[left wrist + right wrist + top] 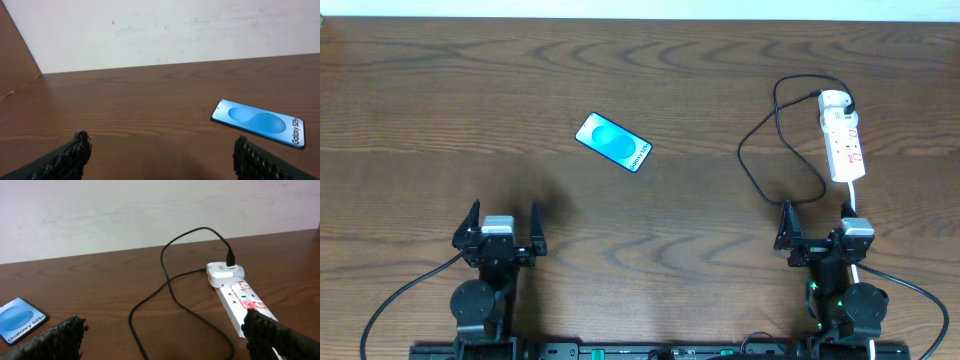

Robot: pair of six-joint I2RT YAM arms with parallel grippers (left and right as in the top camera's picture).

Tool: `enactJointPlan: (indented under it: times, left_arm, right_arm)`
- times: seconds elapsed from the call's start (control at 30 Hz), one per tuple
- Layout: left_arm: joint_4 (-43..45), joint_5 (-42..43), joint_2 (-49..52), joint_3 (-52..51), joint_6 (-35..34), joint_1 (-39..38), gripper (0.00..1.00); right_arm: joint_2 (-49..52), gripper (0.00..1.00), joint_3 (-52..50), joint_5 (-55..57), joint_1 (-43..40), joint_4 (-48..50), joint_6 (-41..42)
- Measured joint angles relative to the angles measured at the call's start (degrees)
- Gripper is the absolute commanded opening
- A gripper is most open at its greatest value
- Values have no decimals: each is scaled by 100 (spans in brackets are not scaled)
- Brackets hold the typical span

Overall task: Plug charger to phone and switch on socket
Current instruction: 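Move the left gripper over the blue phone and lower onto it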

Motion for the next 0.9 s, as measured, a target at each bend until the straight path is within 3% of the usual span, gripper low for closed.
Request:
enactJointPlan:
  times: [0.2, 0.4, 0.53, 0.73, 0.9]
  left_arm:
    - [1902, 1143, -2, -81, -111, 0, 93]
    - [1952, 1283, 46, 229, -205, 0, 93]
    - [2015, 1224, 1056, 1333, -216, 0, 93]
    - [1665, 1287, 3136, 2957, -1189, 0, 93]
    - [-216, 1786, 4044, 4068, -2557, 0, 93]
  right_arm:
    - [-13, 99, 0, 0, 0, 2, 0]
    - [-22, 99, 0, 0, 0, 0, 0]
    - [-28, 99, 0, 0, 0, 2, 0]
    - [-26, 99, 0, 0, 0, 2, 0]
    - [-26, 99, 0, 0, 0, -2, 0]
